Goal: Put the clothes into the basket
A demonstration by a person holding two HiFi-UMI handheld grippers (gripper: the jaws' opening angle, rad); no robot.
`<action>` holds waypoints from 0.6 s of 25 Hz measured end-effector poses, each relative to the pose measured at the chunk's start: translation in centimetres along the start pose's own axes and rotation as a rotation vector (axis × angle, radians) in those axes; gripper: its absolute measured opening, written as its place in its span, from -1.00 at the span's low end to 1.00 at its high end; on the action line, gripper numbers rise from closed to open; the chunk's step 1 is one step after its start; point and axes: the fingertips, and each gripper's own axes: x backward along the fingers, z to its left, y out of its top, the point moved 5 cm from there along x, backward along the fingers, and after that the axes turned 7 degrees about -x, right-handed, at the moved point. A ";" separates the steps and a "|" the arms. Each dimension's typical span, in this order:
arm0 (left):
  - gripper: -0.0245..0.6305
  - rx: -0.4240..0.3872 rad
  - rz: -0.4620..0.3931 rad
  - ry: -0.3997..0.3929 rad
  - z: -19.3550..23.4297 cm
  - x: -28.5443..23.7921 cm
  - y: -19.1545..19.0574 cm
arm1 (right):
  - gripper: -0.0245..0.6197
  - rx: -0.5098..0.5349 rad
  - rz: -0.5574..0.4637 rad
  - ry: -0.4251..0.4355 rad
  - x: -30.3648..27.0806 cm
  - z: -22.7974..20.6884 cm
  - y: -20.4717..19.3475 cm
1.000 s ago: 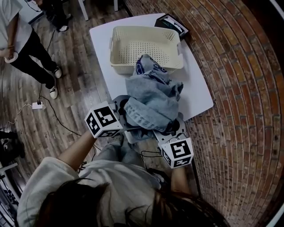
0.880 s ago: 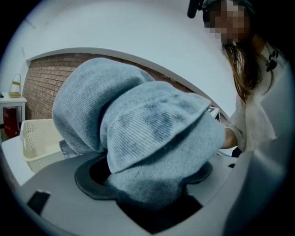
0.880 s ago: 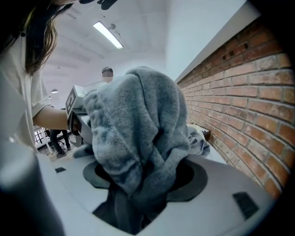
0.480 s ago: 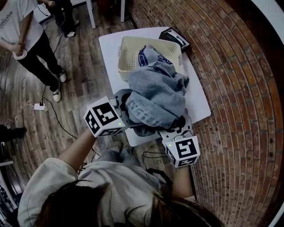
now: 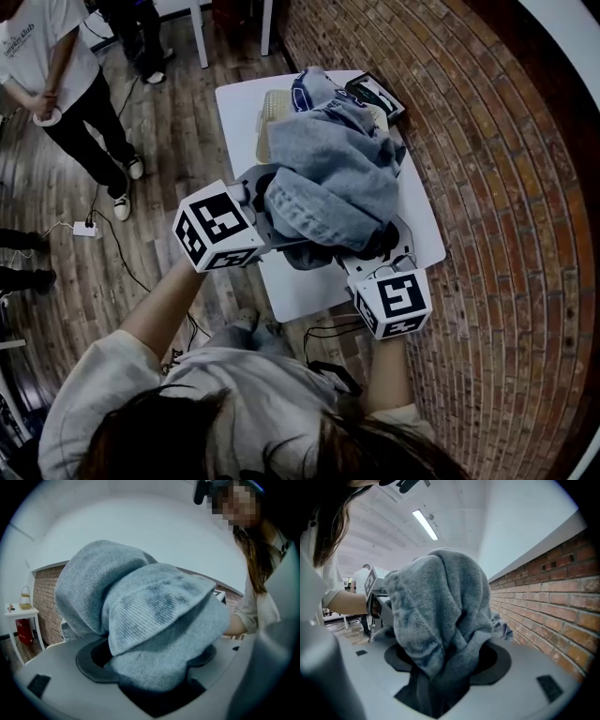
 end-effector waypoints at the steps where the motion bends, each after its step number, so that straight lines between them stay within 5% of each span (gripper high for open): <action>1: 0.28 -0.004 -0.002 0.004 0.5 -0.1 0.2 | -0.02 0.002 -0.004 0.000 -0.4 -0.3 0.3; 15: 0.28 0.016 -0.012 0.061 9.0 -3.0 0.1 | -0.02 0.021 0.001 0.013 -7.6 -6.0 2.2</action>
